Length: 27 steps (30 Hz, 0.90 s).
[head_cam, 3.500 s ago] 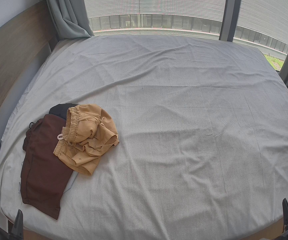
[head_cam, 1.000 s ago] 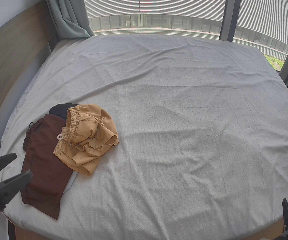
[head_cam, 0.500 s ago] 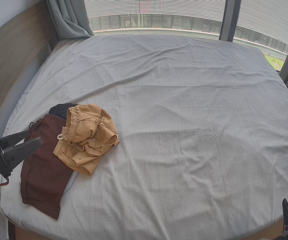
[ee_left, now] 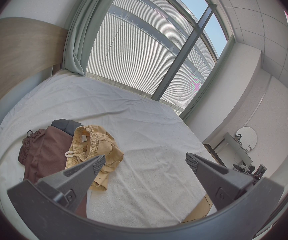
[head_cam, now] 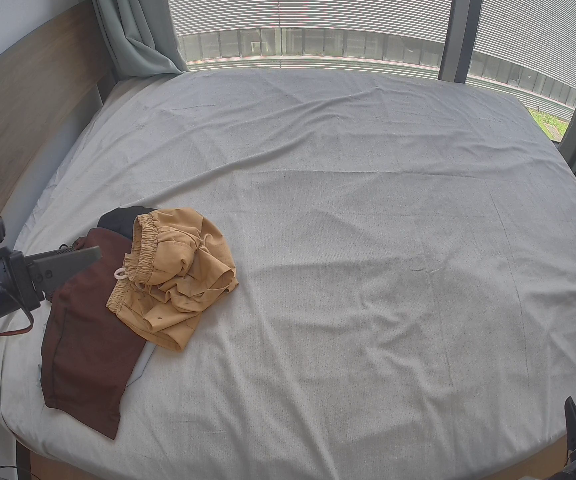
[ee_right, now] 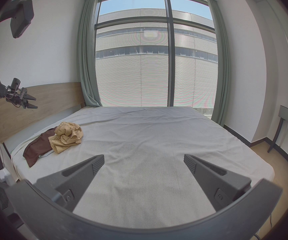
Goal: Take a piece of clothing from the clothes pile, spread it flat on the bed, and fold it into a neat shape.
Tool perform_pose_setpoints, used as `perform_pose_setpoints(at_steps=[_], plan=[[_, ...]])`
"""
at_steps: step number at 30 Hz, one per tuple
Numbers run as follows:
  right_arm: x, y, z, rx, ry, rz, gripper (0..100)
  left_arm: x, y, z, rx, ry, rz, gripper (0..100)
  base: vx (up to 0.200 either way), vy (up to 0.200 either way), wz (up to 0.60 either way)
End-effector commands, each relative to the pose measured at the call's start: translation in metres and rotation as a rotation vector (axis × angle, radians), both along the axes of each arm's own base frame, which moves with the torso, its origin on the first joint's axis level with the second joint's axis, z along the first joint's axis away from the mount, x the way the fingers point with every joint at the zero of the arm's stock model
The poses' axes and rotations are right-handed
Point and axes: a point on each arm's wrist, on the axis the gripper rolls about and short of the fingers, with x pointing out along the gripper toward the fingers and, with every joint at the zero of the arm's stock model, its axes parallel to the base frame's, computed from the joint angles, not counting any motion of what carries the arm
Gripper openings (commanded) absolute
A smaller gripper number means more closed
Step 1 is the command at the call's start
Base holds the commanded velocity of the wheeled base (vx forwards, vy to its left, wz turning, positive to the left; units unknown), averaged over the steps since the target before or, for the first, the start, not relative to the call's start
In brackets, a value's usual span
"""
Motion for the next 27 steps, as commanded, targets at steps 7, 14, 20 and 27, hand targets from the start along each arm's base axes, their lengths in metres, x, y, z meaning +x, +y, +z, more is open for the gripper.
perform_pose_setpoints(at_steps=[7,14,20,27], plan=[[0.000,0.000,-0.004,0.000,0.006,0.000,100,0.043,0.011,-0.011,-0.020,0.086,-0.004,100,0.000,0.000,0.00],[0.000,0.000,-0.004,0.000,0.004,0.000,100,0.074,0.018,-0.023,-0.023,0.123,0.005,100,0.000,0.000,0.00],[0.001,0.000,-0.005,0.000,0.007,0.000,100,0.103,0.024,-0.041,-0.025,0.115,0.010,100,0.000,0.000,0.00],[0.000,0.000,-0.004,0.000,0.006,0.000,100,0.124,0.026,-0.046,-0.027,0.104,0.011,100,0.000,0.000,0.00]])
